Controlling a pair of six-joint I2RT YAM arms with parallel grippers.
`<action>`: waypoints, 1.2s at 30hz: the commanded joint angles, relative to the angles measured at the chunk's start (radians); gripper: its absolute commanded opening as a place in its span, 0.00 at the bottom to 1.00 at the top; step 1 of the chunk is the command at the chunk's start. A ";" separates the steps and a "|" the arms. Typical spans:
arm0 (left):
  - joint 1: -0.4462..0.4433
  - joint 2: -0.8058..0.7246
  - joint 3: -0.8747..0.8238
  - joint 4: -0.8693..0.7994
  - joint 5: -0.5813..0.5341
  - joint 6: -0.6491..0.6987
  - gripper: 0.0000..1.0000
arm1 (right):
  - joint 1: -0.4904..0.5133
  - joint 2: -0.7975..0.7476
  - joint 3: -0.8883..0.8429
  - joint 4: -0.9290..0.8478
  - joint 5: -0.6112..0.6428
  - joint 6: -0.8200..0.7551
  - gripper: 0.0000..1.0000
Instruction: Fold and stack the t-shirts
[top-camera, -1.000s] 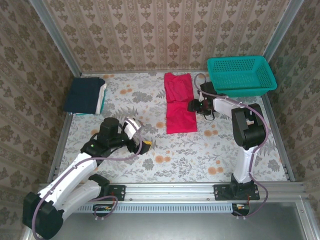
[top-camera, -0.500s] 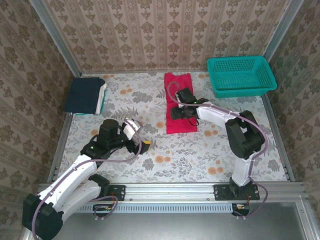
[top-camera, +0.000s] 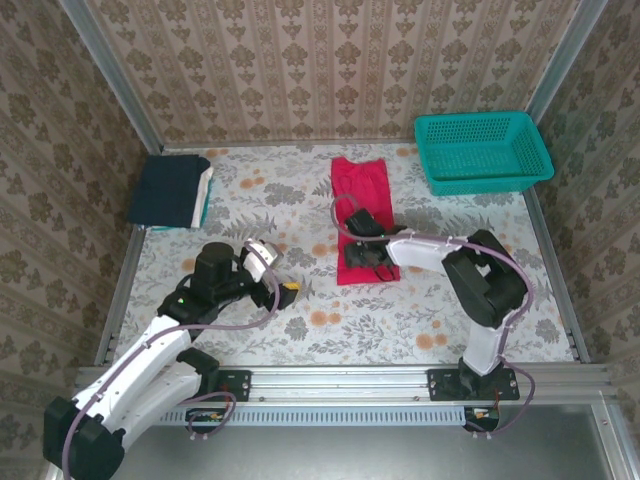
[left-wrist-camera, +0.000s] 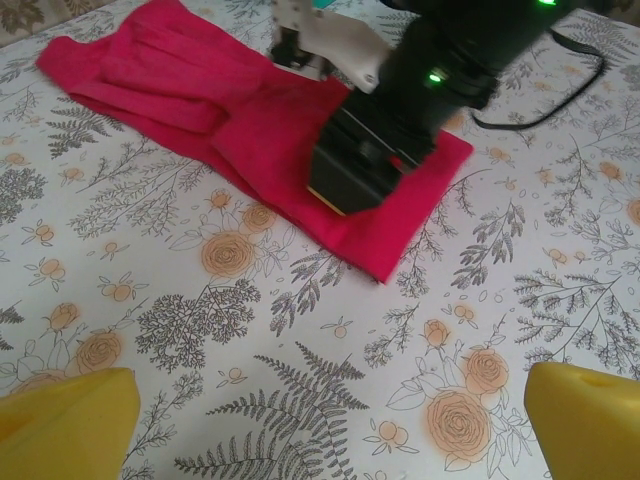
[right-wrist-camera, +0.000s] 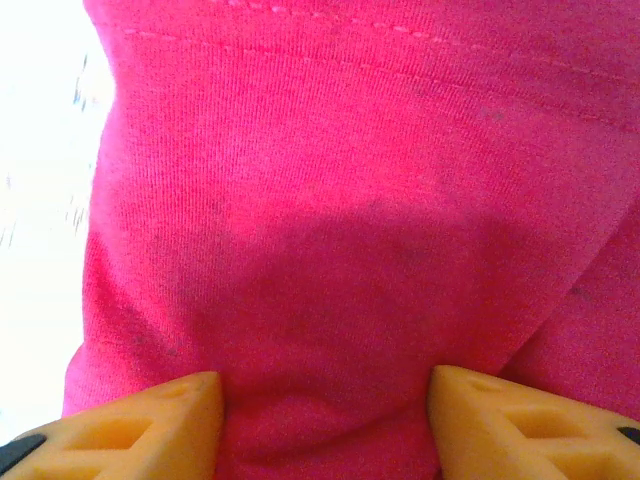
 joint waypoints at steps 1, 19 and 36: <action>-0.007 -0.001 -0.009 0.022 0.007 -0.007 1.00 | 0.064 -0.035 -0.112 -0.074 -0.039 0.136 0.58; -0.007 -0.056 0.069 -0.155 0.037 0.112 1.00 | 0.123 -0.482 -0.166 -0.206 -0.136 -0.805 0.84; -0.007 -0.055 0.064 -0.130 0.140 0.144 1.00 | 0.185 -0.383 -0.241 -0.191 -0.135 -1.136 0.62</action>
